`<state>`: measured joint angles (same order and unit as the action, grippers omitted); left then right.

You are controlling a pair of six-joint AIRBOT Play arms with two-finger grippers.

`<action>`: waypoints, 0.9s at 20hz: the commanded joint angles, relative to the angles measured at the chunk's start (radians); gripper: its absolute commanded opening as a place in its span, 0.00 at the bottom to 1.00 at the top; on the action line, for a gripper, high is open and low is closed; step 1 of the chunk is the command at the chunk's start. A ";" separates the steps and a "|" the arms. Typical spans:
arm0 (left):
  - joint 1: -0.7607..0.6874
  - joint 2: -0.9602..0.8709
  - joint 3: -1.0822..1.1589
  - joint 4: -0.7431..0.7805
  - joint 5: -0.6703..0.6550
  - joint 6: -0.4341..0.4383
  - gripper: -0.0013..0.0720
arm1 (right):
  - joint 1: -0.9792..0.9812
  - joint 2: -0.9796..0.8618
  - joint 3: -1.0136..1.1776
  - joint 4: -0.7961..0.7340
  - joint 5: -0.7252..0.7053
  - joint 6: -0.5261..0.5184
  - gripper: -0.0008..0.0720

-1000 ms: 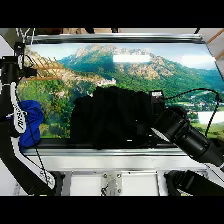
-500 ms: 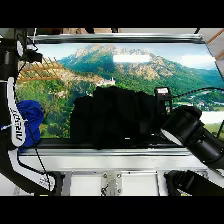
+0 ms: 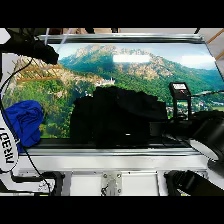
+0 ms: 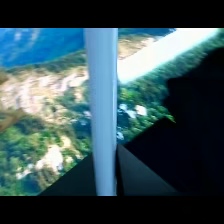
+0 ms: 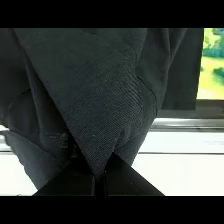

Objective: Fold the clothes and pants, and hang the long-sleeved shirts on hangers.

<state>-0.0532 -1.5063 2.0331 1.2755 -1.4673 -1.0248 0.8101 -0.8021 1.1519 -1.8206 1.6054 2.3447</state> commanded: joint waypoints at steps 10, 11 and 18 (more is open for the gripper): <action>0.165 0.153 -0.432 -0.428 -0.331 0.677 0.05 | -0.122 0.029 0.115 0.001 0.098 -0.018 0.04; 0.178 0.171 -0.486 -0.428 -0.331 0.721 0.05 | -0.146 0.029 0.125 0.001 0.098 -0.019 0.04; 0.186 0.285 -0.860 -0.430 -0.267 1.038 0.05 | -0.219 0.026 0.140 0.001 0.105 -0.058 0.04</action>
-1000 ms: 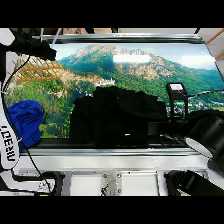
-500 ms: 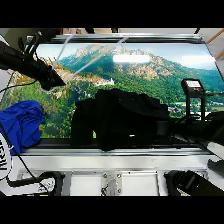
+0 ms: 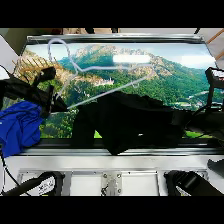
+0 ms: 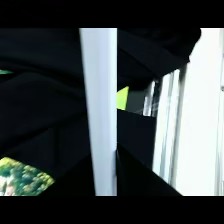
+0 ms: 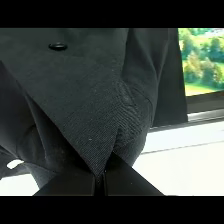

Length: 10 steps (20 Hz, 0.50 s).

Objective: Fold the clothes and pants, and hang the long-sleeved shirts on hangers.

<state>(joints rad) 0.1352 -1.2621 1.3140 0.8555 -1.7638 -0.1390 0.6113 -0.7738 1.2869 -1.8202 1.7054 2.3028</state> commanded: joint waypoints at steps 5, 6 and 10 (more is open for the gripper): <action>-0.113 0.043 -0.293 -0.008 0.111 0.211 0.05 | -0.020 -0.032 0.006 0.000 0.049 -0.072 0.04; -0.138 0.043 -0.306 -0.007 0.122 0.220 0.05 | -0.020 -0.038 0.008 -0.004 0.063 -0.086 0.04; -0.222 0.042 -0.325 0.094 0.184 0.217 0.05 | -0.020 -0.053 0.043 -0.031 0.090 -0.109 0.04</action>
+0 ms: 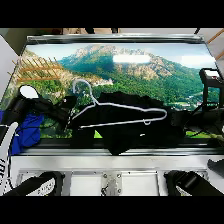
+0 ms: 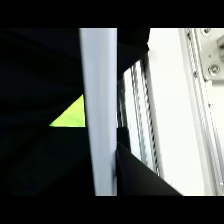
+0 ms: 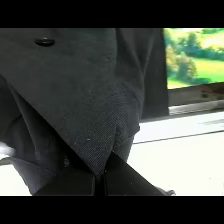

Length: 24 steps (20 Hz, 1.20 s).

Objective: Fold the clothes and pants, and hang the long-sleeved shirts on hangers.

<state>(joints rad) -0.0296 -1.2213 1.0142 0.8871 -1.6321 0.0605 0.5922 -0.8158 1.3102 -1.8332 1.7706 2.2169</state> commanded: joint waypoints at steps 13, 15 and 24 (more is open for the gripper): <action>-0.132 0.000 -0.026 0.051 0.221 -0.034 0.05 | 0.002 -0.021 0.050 0.068 0.065 -0.101 0.04; -0.132 -0.002 -0.026 0.051 0.220 -0.034 0.05 | 0.002 -0.032 0.050 0.065 0.026 -0.115 0.04; -0.135 -0.003 -0.026 0.012 0.188 -0.031 0.05 | 0.002 -0.131 0.053 0.058 -0.232 -0.179 0.04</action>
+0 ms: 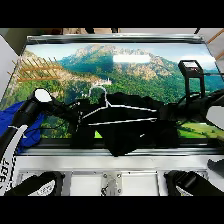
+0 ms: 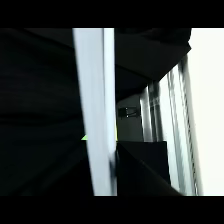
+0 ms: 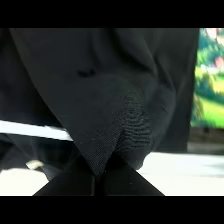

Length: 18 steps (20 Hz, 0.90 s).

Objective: Fold the clothes and pants, and hang the long-sleeved shirts on hangers.

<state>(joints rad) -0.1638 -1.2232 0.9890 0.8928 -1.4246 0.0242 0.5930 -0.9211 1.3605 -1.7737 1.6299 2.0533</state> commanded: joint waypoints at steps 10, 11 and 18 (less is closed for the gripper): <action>-0.001 -0.001 -0.001 0.006 -0.040 0.006 0.05 | 0.000 -0.034 0.050 -0.103 -0.141 -0.042 0.04; -0.001 -0.001 -0.001 0.006 -0.046 0.006 0.05 | 0.000 -0.034 0.050 -0.129 -0.140 -0.042 0.04; -0.001 -0.001 -0.001 0.005 -0.057 0.006 0.05 | 0.001 -0.034 0.050 -0.061 -0.141 -0.042 0.04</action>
<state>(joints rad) -0.1650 -1.2236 0.9878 0.9005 -1.4807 0.0315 0.5926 -0.9543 1.4094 -1.9011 1.4883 2.0113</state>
